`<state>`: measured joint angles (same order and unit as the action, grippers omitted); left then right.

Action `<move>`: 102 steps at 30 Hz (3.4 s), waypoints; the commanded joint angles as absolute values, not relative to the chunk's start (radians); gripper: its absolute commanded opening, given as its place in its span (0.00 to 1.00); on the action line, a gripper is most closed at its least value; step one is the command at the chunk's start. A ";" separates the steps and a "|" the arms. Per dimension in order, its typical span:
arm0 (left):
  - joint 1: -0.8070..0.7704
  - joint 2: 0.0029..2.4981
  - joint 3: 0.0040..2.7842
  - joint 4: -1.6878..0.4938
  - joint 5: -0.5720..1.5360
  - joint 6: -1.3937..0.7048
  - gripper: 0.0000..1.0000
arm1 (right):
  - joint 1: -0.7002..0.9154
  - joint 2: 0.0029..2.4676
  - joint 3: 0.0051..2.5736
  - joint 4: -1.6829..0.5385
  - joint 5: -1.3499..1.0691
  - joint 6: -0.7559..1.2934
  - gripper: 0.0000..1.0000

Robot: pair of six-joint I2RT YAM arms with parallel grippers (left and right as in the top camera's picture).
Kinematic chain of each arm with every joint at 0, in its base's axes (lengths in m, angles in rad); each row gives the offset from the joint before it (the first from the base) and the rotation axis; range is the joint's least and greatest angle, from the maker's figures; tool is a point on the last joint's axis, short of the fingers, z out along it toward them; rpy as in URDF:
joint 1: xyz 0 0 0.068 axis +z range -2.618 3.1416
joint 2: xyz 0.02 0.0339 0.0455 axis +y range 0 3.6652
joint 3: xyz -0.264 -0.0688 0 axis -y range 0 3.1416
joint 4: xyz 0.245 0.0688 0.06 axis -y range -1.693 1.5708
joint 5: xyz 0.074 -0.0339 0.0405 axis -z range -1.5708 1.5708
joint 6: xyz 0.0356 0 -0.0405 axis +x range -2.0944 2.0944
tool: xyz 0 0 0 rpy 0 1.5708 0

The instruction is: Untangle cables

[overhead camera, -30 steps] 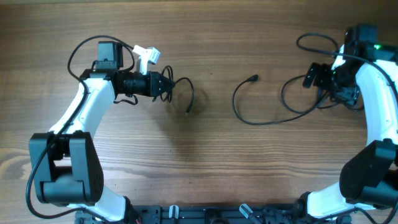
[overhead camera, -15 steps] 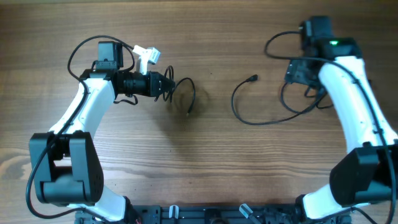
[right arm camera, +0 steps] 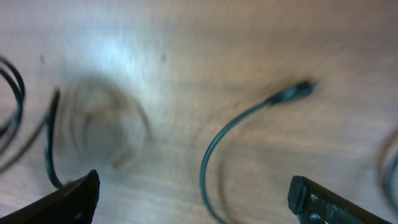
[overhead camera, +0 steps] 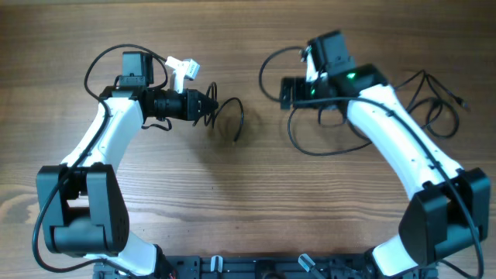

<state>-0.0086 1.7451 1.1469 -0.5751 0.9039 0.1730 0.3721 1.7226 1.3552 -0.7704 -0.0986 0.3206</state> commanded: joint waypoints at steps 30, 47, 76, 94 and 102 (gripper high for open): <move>-0.011 1.737 1.138 -0.571 0.923 0.171 0.10 | -0.160 1.820 1.333 -0.917 0.107 0.266 0.04; -0.011 1.737 1.138 -0.571 0.923 0.171 0.09 | -0.540 1.819 1.480 -0.843 0.047 0.227 0.19; -0.093 1.737 1.138 -0.537 0.336 -0.204 1.00 | 0.086 1.826 1.526 -1.047 -0.316 0.323 0.99; -0.093 1.737 1.138 -0.552 0.192 -0.300 1.00 | 0.602 1.843 1.383 -0.637 -0.073 0.559 0.15; -0.093 1.737 1.138 -0.550 0.192 -0.300 1.00 | 0.627 1.925 1.382 -0.584 -0.022 0.560 0.69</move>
<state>-0.0963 1.7451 1.1469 -0.5522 0.2058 -0.2913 0.6258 1.8748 1.3952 -0.5888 -0.0769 0.5510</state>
